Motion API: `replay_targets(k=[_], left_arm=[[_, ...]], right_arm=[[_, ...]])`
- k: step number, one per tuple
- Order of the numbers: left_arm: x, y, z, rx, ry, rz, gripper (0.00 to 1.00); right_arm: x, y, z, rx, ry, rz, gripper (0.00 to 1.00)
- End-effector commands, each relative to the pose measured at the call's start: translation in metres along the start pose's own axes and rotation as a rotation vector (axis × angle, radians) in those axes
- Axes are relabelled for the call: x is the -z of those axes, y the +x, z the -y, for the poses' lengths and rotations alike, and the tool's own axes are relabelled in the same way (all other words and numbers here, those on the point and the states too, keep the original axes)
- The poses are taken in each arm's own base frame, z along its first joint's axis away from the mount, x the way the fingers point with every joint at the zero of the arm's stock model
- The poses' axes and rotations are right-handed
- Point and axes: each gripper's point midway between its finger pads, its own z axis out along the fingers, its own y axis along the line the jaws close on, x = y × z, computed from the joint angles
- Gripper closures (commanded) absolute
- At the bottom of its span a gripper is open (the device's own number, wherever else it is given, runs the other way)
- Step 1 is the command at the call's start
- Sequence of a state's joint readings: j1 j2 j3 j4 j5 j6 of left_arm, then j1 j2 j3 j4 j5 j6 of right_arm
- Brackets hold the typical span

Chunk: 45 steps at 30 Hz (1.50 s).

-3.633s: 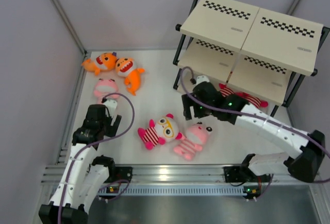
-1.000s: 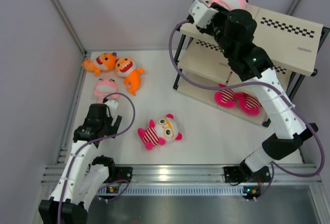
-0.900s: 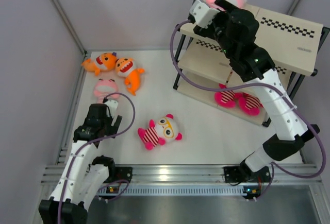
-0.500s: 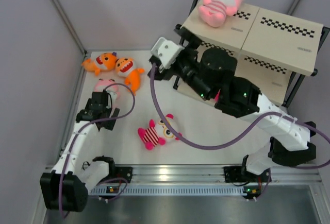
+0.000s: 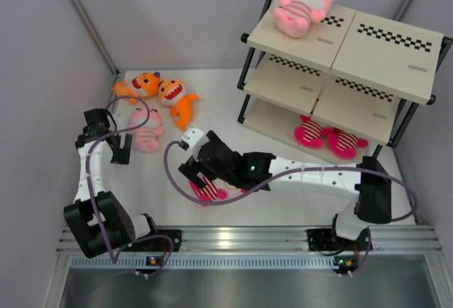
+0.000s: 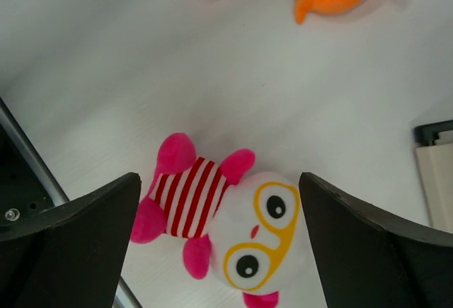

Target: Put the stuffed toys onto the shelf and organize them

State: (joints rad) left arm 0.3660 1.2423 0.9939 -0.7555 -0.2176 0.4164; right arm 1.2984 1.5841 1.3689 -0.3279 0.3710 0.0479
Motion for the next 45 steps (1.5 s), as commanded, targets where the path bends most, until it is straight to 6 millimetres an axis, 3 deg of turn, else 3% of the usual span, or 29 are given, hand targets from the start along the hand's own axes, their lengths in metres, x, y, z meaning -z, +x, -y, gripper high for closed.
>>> replay_targets(k=[1,5,10,14,19,21,22,23,24,27,29,30,31,35,38,39,42,43,44,45], left_arm=[[-0.015,0.022,0.008,-0.019,0.051,-0.072,0.01],[-0.017,0.029,0.002,0.019,0.049,-0.088,0.01],[-0.012,0.029,0.003,0.004,0.053,-0.066,0.01],[-0.008,0.029,0.011,-0.007,0.094,-0.029,0.01],[-0.006,0.033,0.011,-0.019,0.087,-0.024,0.01],[-0.005,0.033,0.012,-0.021,0.087,-0.019,0.01],[-0.004,0.033,0.013,-0.019,0.092,-0.015,0.01],[-0.004,0.033,0.013,-0.018,0.094,-0.012,0.01],[-0.003,0.032,0.013,-0.018,0.091,-0.006,0.01],[-0.002,0.033,0.013,-0.019,0.092,-0.004,0.01],[0.001,0.033,0.017,-0.021,0.111,0.006,0.01],[0.002,0.032,0.019,-0.022,0.122,0.014,0.01],[0.003,0.032,0.021,-0.021,0.133,0.016,0.01],[0.003,0.033,0.027,0.003,0.164,0.009,0.01],[0.003,0.033,0.03,0.008,0.18,0.007,0.01],[0.004,0.034,0.032,0.008,0.188,0.005,0.01],[0.006,0.033,0.03,0.005,0.183,0.013,0.01],[0.007,0.033,0.03,0.001,0.181,0.015,0.01],[0.007,0.033,0.03,-0.002,0.18,0.018,0.01],[0.007,0.033,0.029,0.0,0.177,0.018,0.01]], right_arm=[[-0.021,-0.007,-0.033,-0.186,-0.04,0.019,0.07],[-0.043,0.028,-0.055,-0.137,0.01,-0.079,0.07],[-0.07,0.084,-0.063,-0.043,0.09,-0.23,0.1],[-0.079,0.117,-0.063,0.035,0.124,-0.312,0.16],[-0.069,0.148,-0.067,0.126,0.162,-0.398,0.21],[-0.066,0.156,-0.066,0.137,0.167,-0.418,0.33],[-0.062,0.164,-0.064,0.144,0.168,-0.431,0.62],[-0.059,0.165,-0.062,0.155,0.167,-0.432,0.85],[-0.057,0.164,-0.06,0.163,0.167,-0.428,1.0],[-0.039,0.147,-0.048,0.241,0.112,-0.385,1.0],[-0.023,0.119,-0.034,0.317,0.04,-0.319,1.0],[-0.016,0.118,-0.034,0.352,-0.017,-0.309,1.0],[-0.005,0.099,-0.024,0.378,-0.03,-0.259,1.0],[0.016,0.078,0.001,0.703,-0.097,-0.203,1.0],[0.017,0.074,0.025,0.827,-0.126,-0.184,1.0],[0.015,0.073,0.045,0.819,-0.1,-0.185,1.0],[0.006,0.064,0.072,0.815,-0.107,-0.115,1.0],[0.002,0.063,0.099,0.82,-0.076,-0.115,1.0],[-0.001,0.06,0.105,0.827,-0.087,-0.08,1.0],[-0.005,0.055,0.125,0.818,-0.036,-0.053,1.0]])
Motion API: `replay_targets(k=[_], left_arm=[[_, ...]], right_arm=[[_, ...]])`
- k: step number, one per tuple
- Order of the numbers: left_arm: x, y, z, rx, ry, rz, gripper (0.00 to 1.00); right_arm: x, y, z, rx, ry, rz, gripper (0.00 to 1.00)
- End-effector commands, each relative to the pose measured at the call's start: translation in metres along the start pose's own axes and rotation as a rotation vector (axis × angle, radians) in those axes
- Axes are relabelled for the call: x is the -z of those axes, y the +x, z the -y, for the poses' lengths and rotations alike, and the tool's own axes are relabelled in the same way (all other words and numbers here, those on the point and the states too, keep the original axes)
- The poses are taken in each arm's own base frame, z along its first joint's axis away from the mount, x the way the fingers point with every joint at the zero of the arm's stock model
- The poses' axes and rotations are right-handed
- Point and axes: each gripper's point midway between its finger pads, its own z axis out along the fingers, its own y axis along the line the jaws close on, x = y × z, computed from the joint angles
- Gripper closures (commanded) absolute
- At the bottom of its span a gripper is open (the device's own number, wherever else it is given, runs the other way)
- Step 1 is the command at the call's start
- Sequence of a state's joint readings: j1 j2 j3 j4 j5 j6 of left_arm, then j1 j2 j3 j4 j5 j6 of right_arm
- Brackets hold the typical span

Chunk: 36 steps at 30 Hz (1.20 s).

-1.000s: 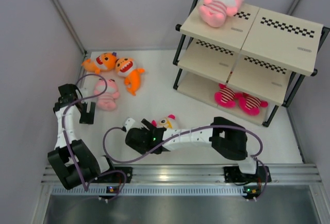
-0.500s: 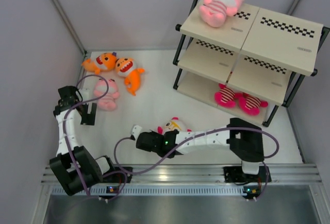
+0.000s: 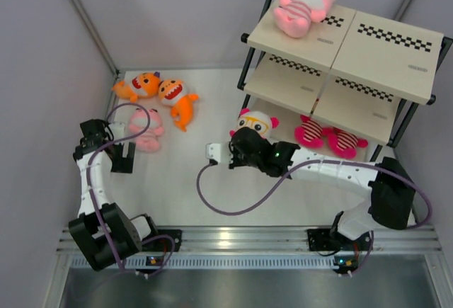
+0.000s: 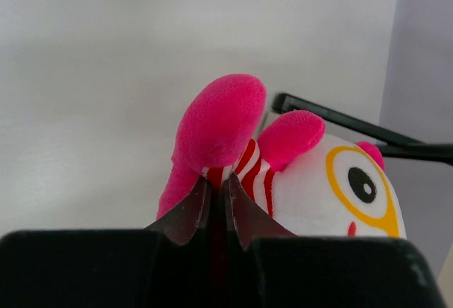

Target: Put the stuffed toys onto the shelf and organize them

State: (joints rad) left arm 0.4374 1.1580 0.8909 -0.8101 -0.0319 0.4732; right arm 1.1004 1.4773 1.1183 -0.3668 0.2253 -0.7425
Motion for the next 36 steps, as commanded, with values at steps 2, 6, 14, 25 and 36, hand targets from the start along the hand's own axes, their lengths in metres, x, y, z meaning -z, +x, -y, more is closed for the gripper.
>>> replay_targets(k=[2,6,14,25,36], left_arm=[[0.007,-0.002,0.001,-0.004,0.007,0.026,0.01],[0.008,-0.001,0.0,-0.006,-0.001,0.026,0.01],[0.009,-0.001,-0.002,-0.014,-0.011,0.024,0.01],[0.008,0.005,0.0,-0.025,-0.011,0.017,0.01],[0.008,-0.002,0.022,-0.035,0.117,0.051,0.01]], right_arm=[[-0.002,-0.001,0.061,0.099,0.104,0.147,1.0],[-0.02,0.034,0.084,0.057,0.076,0.102,1.0],[-0.05,0.086,0.108,0.139,0.029,0.06,1.0],[-0.08,0.154,0.105,0.127,-0.032,-0.075,0.94],[-0.051,0.128,0.119,0.137,0.112,-0.035,0.01]])
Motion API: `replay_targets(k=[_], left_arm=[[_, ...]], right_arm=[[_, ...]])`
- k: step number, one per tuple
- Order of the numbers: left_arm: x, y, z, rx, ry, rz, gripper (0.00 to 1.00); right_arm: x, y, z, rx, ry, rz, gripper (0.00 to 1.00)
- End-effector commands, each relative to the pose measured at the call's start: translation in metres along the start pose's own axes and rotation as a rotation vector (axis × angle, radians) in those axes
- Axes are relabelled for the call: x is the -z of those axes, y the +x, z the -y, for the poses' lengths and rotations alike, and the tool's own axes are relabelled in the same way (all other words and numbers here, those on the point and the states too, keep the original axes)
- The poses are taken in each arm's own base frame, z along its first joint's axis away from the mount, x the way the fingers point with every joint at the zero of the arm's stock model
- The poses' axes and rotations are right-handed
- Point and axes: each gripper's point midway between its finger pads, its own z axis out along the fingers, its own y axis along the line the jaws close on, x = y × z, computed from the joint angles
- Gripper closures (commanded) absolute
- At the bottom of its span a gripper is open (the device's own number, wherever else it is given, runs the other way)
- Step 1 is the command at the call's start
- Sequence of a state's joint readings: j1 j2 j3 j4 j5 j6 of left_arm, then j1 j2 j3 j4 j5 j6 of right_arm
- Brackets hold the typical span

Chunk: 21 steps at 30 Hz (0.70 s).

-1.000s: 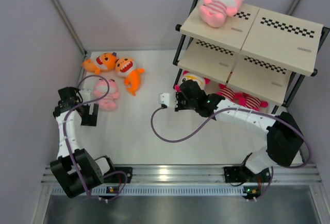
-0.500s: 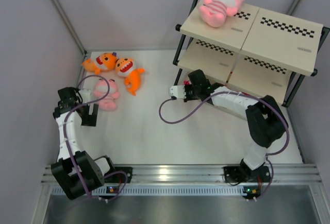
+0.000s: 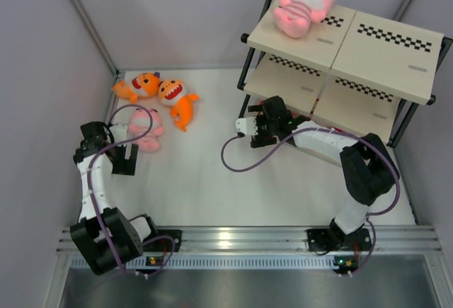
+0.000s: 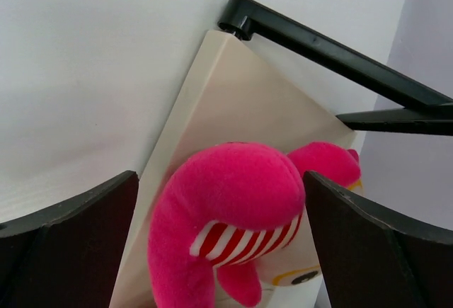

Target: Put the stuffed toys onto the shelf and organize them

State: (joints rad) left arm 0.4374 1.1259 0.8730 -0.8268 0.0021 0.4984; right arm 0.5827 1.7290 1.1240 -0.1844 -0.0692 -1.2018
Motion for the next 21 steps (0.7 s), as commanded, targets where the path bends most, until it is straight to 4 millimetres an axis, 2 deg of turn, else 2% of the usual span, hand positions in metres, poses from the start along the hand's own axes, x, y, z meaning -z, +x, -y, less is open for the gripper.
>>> replay_targets(k=[1,2,6,7,10,11,13,14,16,17,19,21], left_arm=[[0.007,-0.017,0.019,-0.01,0.127,0.072,0.01],[0.009,-0.023,0.023,-0.008,0.156,0.094,0.01],[0.014,-0.055,0.037,-0.044,0.228,0.148,0.02],[0.01,-0.059,0.041,-0.064,0.231,0.128,0.01],[0.005,-0.088,0.058,-0.193,0.18,0.128,0.01],[-0.004,-0.099,0.073,-0.248,0.197,0.118,0.01],[-0.012,-0.123,0.074,-0.261,0.169,0.145,0.01],[-0.026,-0.125,0.073,-0.259,0.166,0.11,0.01],[-0.035,-0.138,0.06,-0.243,0.098,0.088,0.01],[-0.052,-0.136,0.06,-0.247,0.094,0.039,0.01],[-0.06,-0.143,0.049,-0.246,0.035,0.018,0.01],[-0.073,-0.14,0.046,-0.251,0.013,-0.022,0.01]], right_arm=[[0.034,-0.031,0.038,0.02,0.165,0.084,0.01],[0.044,-0.042,0.042,0.015,0.191,0.109,0.01],[0.065,-0.061,0.049,0.001,0.235,0.158,0.0],[0.067,-0.066,0.048,0.0,0.237,0.17,0.01],[0.085,-0.087,0.05,-0.009,0.256,0.24,0.01],[0.096,-0.097,0.052,-0.022,0.271,0.278,0.01],[0.106,-0.112,0.052,-0.024,0.275,0.342,0.0],[0.116,-0.121,0.054,-0.03,0.286,0.377,0.01],[0.123,-0.132,0.053,-0.034,0.294,0.426,0.01],[0.129,-0.138,0.053,-0.05,0.297,0.451,0.01],[0.141,-0.148,0.054,-0.076,0.299,0.505,0.0],[0.151,-0.158,0.053,-0.099,0.292,0.55,0.01]])
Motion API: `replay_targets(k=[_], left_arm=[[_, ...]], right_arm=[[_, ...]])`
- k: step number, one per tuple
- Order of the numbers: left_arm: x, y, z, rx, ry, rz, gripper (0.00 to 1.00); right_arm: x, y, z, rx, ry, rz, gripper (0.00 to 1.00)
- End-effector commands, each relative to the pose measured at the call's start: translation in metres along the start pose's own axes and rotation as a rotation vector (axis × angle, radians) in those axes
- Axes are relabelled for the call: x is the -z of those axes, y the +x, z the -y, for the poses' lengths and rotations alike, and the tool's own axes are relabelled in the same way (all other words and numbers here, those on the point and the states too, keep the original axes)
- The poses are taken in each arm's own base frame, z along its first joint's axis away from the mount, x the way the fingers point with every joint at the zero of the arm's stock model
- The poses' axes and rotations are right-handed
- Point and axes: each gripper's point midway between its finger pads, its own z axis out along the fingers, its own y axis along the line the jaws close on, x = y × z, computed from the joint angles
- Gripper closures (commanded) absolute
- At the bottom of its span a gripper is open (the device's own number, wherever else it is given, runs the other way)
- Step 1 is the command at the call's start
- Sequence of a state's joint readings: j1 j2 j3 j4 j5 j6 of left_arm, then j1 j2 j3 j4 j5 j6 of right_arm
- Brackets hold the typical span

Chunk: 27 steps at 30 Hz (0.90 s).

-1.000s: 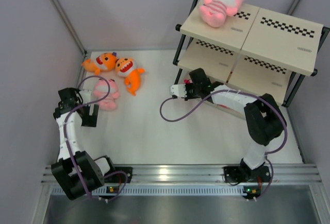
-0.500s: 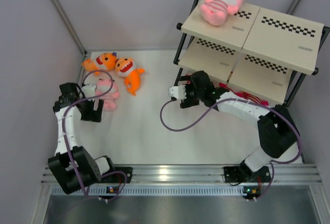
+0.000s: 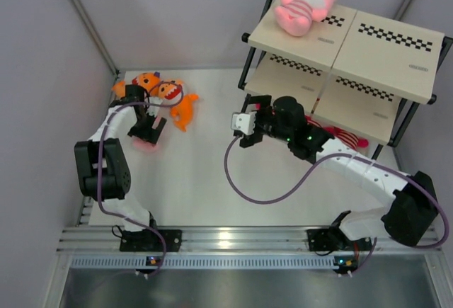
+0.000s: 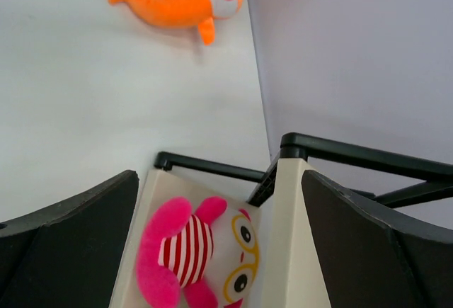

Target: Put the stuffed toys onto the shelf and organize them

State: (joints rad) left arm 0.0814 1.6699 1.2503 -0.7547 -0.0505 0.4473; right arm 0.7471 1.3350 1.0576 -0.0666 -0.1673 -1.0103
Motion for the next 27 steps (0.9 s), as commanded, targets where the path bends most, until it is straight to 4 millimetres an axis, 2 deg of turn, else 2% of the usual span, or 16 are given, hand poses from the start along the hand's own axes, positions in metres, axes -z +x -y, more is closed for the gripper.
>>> replay_targets(k=[1,4,6,7,8,9,11,13,16,17,19,20,21,22,25,27], left_arm=[[-0.005,-0.011,-0.03,0.027,-0.136,-0.011,0.01],[-0.017,-0.007,-0.029,0.022,-0.129,-0.032,0.01],[-0.025,-0.004,-0.024,0.02,-0.112,-0.043,0.08],[-0.031,0.002,-0.019,0.021,-0.088,-0.063,0.19],[-0.034,0.004,-0.013,0.022,-0.057,-0.06,0.48],[-0.036,0.006,-0.007,0.017,-0.032,-0.06,0.61],[-0.032,0.008,0.002,0.024,0.009,-0.038,1.0],[-0.022,0.008,0.008,0.039,0.028,-0.007,1.0],[0.021,-0.005,0.016,0.086,0.061,0.099,1.0],[0.049,-0.013,0.015,0.104,0.056,0.171,1.0],[0.084,-0.019,0.036,0.144,0.157,0.239,1.0],[0.116,-0.024,0.041,0.159,0.164,0.333,1.0],[0.131,-0.027,0.051,0.159,0.214,0.381,1.0],[0.147,-0.025,0.056,0.161,0.228,0.418,1.0],[0.192,-0.02,0.072,0.154,0.27,0.533,1.0],[0.221,-0.018,0.079,0.142,0.282,0.608,1.0]], right_arm=[[0.013,-0.049,0.013,-0.073,0.042,0.194,0.01],[0.033,-0.081,0.031,-0.124,0.099,0.321,0.01],[0.041,-0.094,0.036,-0.181,0.104,0.377,0.01],[0.048,-0.101,0.041,-0.201,0.12,0.403,0.01],[0.052,-0.107,0.045,-0.262,0.125,0.425,0.0],[0.057,-0.113,0.052,-0.296,0.139,0.439,0.0],[0.064,-0.12,0.054,-0.386,0.126,0.456,0.0],[0.076,-0.138,0.056,-0.393,0.083,0.514,0.01],[0.093,-0.163,0.054,-0.412,0.027,0.607,0.01],[0.095,-0.168,0.055,-0.42,0.039,0.619,0.01],[0.092,-0.17,0.058,-0.394,0.125,0.599,0.01],[0.089,-0.189,0.042,-0.372,0.103,0.618,0.0],[0.082,-0.189,0.041,-0.369,0.148,0.581,0.01],[0.068,-0.204,0.018,-0.331,0.107,0.575,0.01],[0.036,-0.217,0.001,-0.338,0.114,0.524,0.01],[0.028,-0.238,-0.007,-0.341,0.105,0.552,0.02]])
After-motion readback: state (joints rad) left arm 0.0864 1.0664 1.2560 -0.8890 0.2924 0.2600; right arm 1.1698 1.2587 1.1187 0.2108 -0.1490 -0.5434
